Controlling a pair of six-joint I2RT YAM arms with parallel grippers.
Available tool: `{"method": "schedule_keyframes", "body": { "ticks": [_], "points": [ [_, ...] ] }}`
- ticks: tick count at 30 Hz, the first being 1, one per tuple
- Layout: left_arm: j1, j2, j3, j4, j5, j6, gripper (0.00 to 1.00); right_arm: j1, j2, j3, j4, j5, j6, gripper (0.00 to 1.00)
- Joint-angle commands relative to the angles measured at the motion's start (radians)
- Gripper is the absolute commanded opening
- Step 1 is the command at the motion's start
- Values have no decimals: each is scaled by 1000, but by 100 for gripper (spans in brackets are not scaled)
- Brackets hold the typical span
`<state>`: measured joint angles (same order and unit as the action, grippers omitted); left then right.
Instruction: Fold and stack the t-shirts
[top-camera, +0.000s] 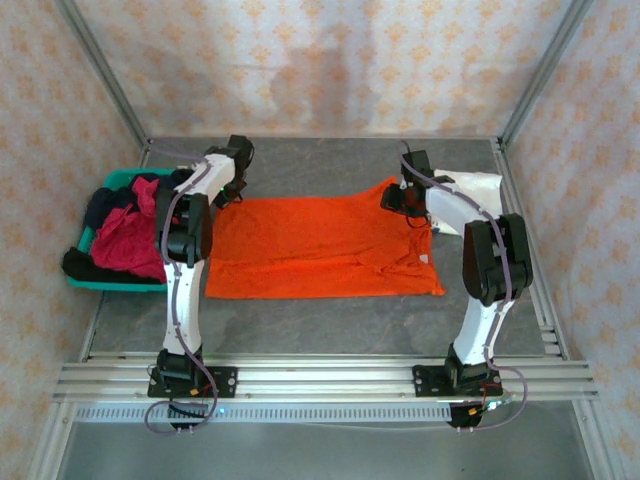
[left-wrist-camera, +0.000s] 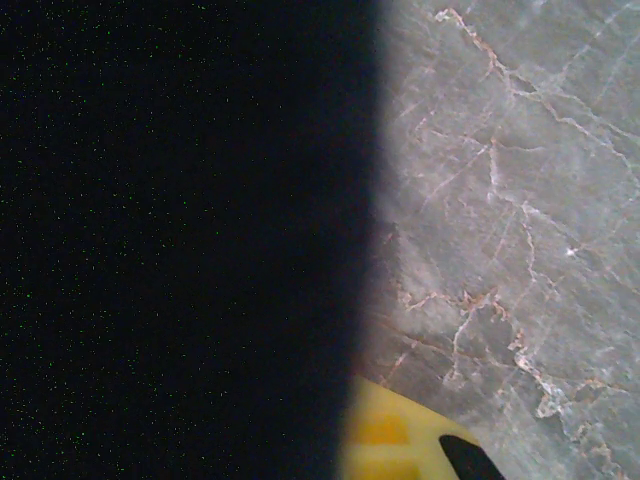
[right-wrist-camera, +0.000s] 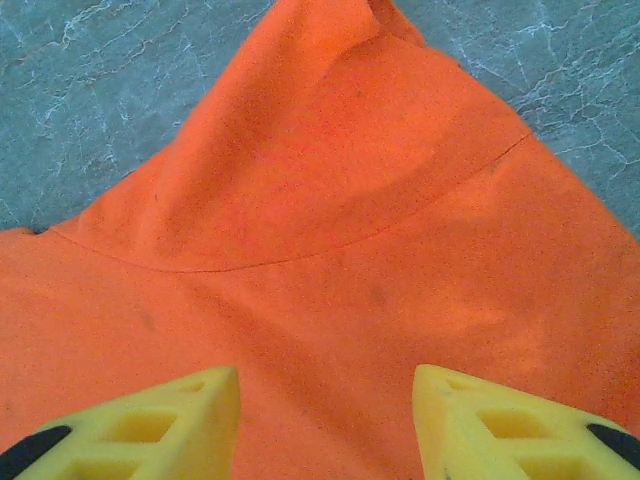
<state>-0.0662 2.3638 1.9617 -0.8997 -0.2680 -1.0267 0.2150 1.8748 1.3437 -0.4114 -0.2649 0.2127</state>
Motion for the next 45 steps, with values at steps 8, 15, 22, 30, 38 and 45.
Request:
{"method": "schedule_keyframes", "body": {
  "ticks": [8, 15, 22, 30, 38, 45],
  "points": [
    [23, -36, -50, -9, 99, 29, 0, -33, 55, 177, -46, 19, 7, 49],
    [10, -74, -24, -22, 104, 52, 0, -50, 133, 249, -69, 17, 22, 47],
    [-3, -26, 23, -60, 96, 54, 0, -49, 192, 210, -94, -45, 15, 38],
    [-12, -32, 9, -45, 79, 43, 0, -51, 291, 391, -103, 27, -9, 45],
    [-11, -68, -27, -36, 61, 37, 0, -51, 475, 659, -177, 50, -35, 48],
    [-9, -48, -9, -95, 9, -29, 50, -51, 585, 788, -224, 19, -31, 41]
  ]
}}
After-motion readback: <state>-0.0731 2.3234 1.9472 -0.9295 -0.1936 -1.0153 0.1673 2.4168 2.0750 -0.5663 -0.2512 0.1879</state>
